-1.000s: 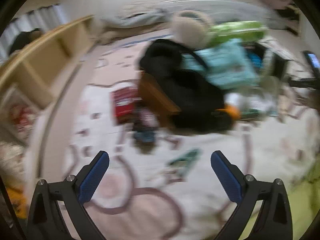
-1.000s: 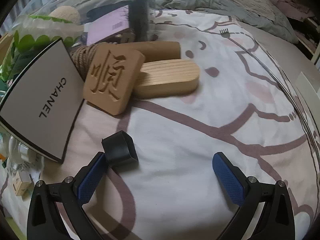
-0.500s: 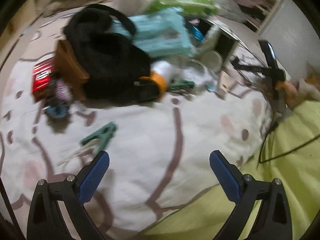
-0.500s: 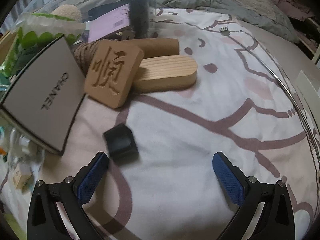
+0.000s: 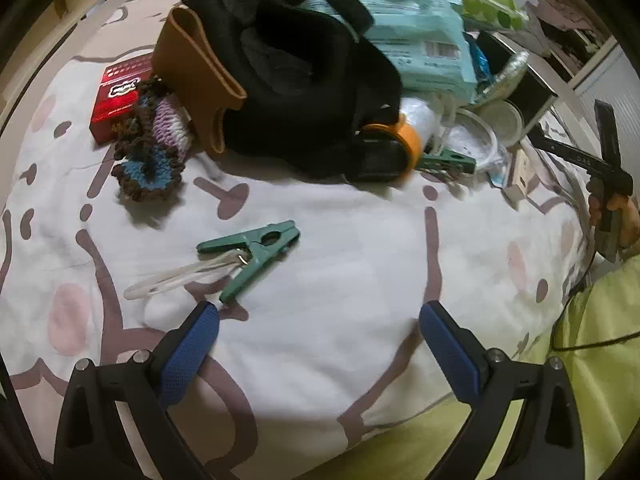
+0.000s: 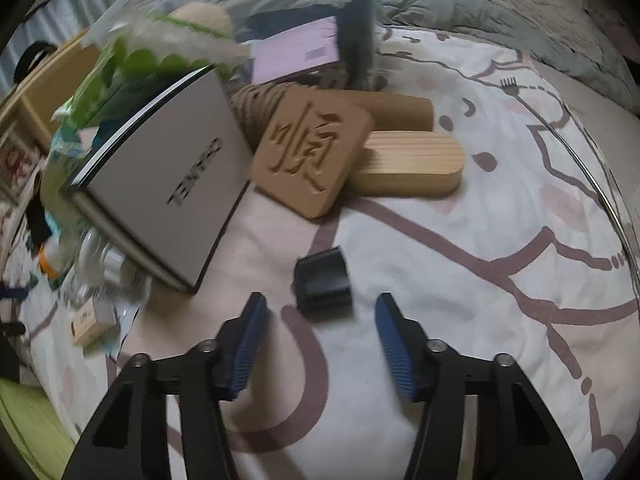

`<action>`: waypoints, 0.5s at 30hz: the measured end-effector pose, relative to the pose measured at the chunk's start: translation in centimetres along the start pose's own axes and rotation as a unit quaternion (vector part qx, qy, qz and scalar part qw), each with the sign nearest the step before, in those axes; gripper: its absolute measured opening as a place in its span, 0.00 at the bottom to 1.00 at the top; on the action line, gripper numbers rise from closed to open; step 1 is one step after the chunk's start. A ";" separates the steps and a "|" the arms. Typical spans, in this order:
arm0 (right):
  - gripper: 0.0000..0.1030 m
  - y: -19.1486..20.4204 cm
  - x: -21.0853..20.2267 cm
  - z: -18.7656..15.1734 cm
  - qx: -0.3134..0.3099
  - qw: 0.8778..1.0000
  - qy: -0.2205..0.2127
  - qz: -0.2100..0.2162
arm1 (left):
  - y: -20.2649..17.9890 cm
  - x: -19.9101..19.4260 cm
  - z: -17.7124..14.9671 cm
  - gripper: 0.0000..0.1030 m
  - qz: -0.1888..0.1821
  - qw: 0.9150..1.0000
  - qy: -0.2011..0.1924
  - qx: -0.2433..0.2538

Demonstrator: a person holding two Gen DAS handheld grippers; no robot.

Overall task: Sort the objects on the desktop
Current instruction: 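Close the right tool on the small black object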

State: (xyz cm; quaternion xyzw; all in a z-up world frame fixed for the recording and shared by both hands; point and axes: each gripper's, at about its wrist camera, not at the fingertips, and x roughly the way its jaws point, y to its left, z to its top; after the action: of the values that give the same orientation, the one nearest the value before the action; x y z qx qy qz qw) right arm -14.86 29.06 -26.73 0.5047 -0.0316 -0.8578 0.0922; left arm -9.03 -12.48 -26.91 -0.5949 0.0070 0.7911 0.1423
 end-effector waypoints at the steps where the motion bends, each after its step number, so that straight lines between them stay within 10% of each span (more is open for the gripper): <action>1: 0.49 -0.3 0.1 0.2 0.009 1.000 -0.002 0.004 | 0.0 0.0 0.1 0.98 0.001 1.000 -0.001 -0.002; 15: 0.43 2.1 -0.5 -0.7 -0.035 0.998 -0.007 0.049 | 0.6 -0.3 0.2 0.98 0.027 0.999 -0.023 -0.020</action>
State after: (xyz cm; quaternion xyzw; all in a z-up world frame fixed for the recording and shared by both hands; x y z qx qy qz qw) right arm -13.76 27.08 -26.35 0.4927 -0.0273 -0.8565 0.1512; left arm -9.30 -13.10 -26.64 -0.5785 0.0039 0.8083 0.1095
